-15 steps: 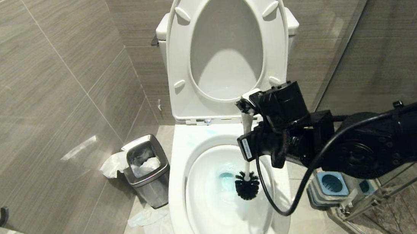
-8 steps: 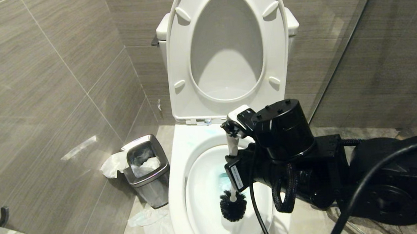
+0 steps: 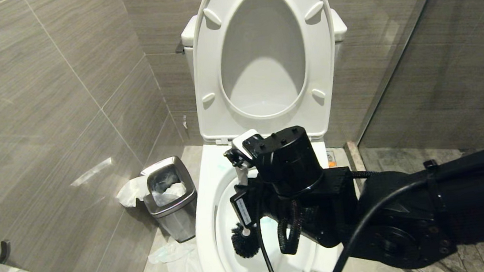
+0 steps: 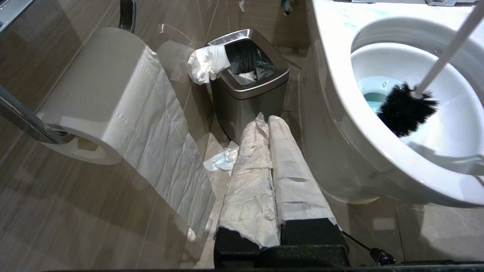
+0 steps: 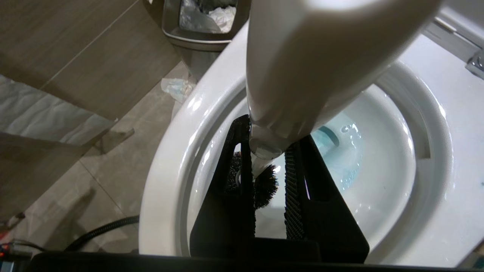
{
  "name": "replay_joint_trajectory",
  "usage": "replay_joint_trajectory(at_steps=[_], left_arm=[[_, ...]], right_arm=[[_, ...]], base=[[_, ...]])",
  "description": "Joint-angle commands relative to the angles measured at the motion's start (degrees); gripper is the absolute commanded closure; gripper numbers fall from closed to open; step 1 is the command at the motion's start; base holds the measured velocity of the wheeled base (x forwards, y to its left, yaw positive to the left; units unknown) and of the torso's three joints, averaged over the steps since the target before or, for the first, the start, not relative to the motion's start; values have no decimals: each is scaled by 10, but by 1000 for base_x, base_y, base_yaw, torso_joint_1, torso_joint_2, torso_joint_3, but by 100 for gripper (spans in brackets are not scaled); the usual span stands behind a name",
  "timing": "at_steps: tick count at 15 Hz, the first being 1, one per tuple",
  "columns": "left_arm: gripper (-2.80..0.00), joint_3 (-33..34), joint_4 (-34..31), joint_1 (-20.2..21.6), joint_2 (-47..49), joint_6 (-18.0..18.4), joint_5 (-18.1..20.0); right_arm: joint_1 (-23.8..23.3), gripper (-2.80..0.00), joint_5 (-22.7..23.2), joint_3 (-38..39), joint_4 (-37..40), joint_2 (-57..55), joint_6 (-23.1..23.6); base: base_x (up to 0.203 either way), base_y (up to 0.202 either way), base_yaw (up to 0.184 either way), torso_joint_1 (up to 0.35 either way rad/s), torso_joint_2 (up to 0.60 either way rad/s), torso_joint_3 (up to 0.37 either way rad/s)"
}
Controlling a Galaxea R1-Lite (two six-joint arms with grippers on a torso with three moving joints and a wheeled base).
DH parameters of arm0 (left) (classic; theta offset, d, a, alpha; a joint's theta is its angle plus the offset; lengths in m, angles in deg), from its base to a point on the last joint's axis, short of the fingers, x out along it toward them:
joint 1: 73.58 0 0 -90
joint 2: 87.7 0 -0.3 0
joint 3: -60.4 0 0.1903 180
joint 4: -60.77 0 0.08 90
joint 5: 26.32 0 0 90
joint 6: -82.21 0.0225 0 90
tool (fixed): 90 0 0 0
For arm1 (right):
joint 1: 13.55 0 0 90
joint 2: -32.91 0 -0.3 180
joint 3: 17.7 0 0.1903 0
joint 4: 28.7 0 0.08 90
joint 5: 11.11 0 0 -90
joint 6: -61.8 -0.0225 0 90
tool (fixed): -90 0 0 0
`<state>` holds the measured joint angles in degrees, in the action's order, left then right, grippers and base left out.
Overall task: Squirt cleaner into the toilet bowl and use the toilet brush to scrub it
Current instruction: Scrub the toilet bowl
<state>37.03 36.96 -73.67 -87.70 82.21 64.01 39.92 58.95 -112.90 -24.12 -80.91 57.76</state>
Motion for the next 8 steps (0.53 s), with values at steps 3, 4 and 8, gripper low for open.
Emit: replay_joint_trajectory(at_steps=[3,4,8], left_arm=[[0,1,0,0,0,0,-1],[0,1,0,0,0,0,0],[0,1,0,0,0,0,0]], right_arm=[[-22,0,-2,-85,-3,-83,0],[-34,0,-2,-103,-3,-96,1],[-71,0,-2,-163,1,-120,4]], base=[[0,0,0,0,0,0],[0,0,0,0,0,0],[0,0,0,0,0,0]])
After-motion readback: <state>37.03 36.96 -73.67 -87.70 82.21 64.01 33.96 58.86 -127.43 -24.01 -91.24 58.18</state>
